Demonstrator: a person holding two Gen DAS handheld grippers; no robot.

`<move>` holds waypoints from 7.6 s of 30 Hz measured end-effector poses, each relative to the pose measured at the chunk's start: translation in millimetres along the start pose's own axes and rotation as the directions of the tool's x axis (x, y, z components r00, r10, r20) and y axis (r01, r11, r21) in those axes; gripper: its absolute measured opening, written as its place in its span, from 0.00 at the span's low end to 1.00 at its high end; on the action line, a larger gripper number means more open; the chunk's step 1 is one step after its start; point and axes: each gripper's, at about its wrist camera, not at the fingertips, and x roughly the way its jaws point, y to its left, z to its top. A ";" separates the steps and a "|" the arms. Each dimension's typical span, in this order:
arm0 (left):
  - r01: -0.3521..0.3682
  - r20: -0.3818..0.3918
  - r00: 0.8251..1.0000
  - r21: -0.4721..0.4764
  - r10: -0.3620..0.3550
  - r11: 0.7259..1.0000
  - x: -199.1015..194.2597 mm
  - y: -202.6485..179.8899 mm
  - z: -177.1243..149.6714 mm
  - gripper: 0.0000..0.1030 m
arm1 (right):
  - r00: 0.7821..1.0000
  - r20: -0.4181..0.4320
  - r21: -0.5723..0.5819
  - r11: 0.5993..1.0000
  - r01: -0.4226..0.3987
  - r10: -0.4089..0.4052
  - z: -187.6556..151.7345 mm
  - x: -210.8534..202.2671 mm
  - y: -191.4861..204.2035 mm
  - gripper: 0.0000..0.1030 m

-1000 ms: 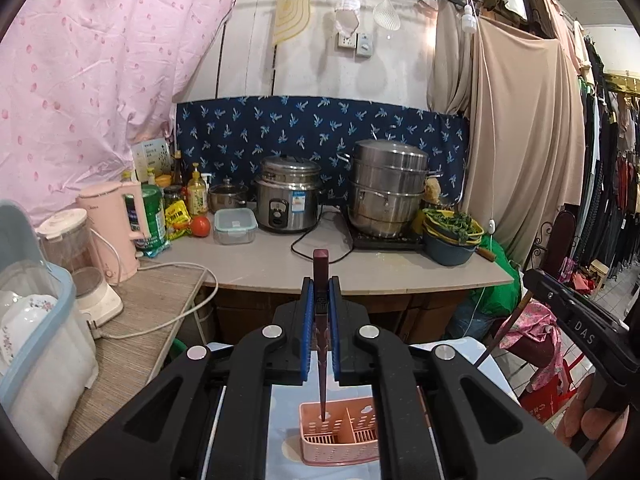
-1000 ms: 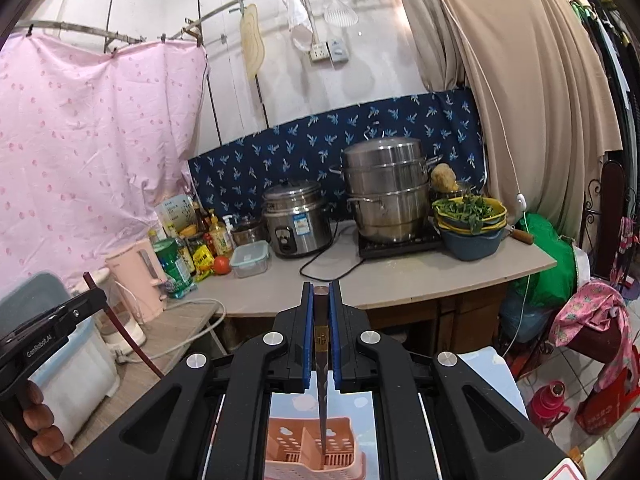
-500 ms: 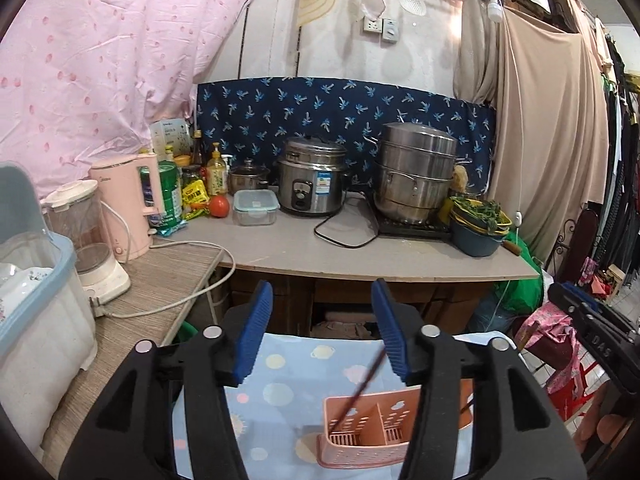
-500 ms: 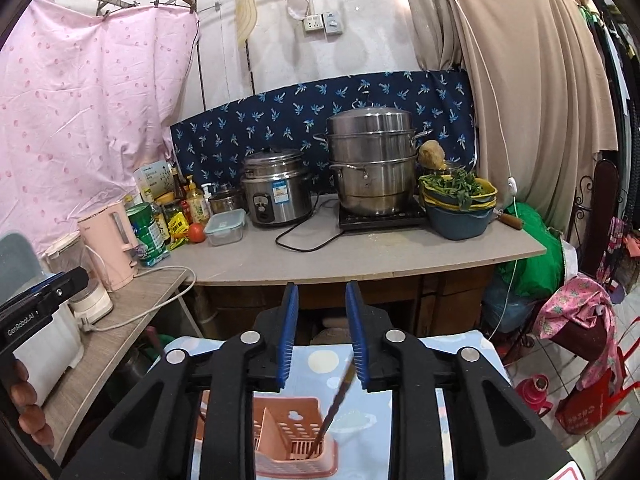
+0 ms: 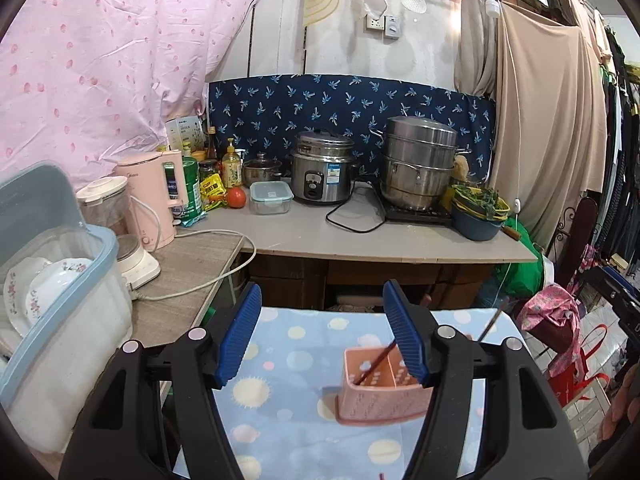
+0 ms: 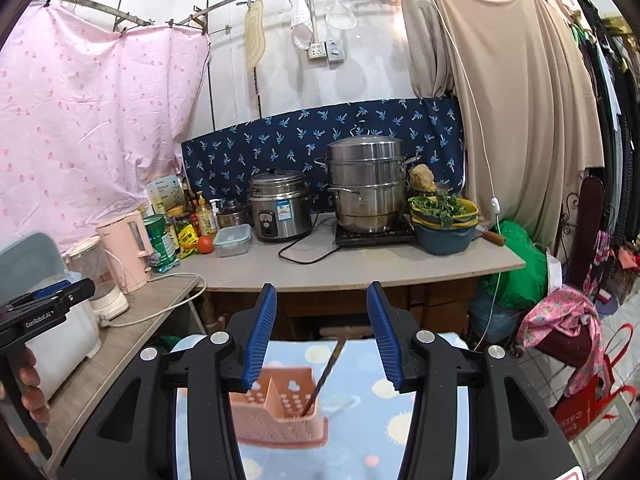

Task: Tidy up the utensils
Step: 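Withdraw both open grippers back toward the remaining chopsticks, then close the right gripper on a red chopstick while the left gripper closes on a dark red chopstick, then lift both held chopsticks and lower them into the pink holder, then open both grippers to drop the chopsticks into the holder, then withdraw both open grippers and move them over the remaining chopsticks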

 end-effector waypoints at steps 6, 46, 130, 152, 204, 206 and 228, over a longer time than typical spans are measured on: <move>-0.010 -0.040 0.999 0.031 0.011 0.999 -45.2 7.6 -35.0 0.58 | 0.999 -0.051 0.024 1.000 -0.018 0.019 -34.1 -53.1 -6.3 0.45; -0.016 -0.392 0.919 0.044 0.032 0.999 -112.0 17.0 -316.4 0.62 | 0.893 -0.448 -0.038 0.999 0.025 -0.040 -338.2 -151.4 36.8 0.47; 0.033 -0.448 0.893 -0.034 -0.045 0.999 -110.1 22.9 -321.5 0.07 | 0.927 -0.370 0.006 0.997 0.072 -0.065 -319.6 -160.8 11.6 0.07; 0.068 -0.254 0.965 -0.025 -0.072 0.997 -122.7 46.9 -168.0 0.07 | 0.989 -0.145 0.026 0.999 0.030 -0.026 -157.9 -158.7 -18.6 0.07; 0.111 -0.055 0.992 0.009 -0.110 0.994 71.2 -36.0 1.9 0.08 | 0.990 -0.081 0.034 0.993 -0.115 0.117 -11.2 111.9 48.4 0.09; 0.102 -0.039 0.994 0.013 -0.101 0.995 68.2 -35.0 -0.3 0.14 | 0.991 -0.079 0.030 0.994 -0.108 0.110 -10.4 110.3 47.9 0.12; 0.044 -0.051 0.998 0.012 -0.043 0.999 -36.8 -1.0 -79.3 0.43 | 0.993 -0.117 0.041 0.999 -0.030 0.035 -80.1 -43.4 28.6 0.34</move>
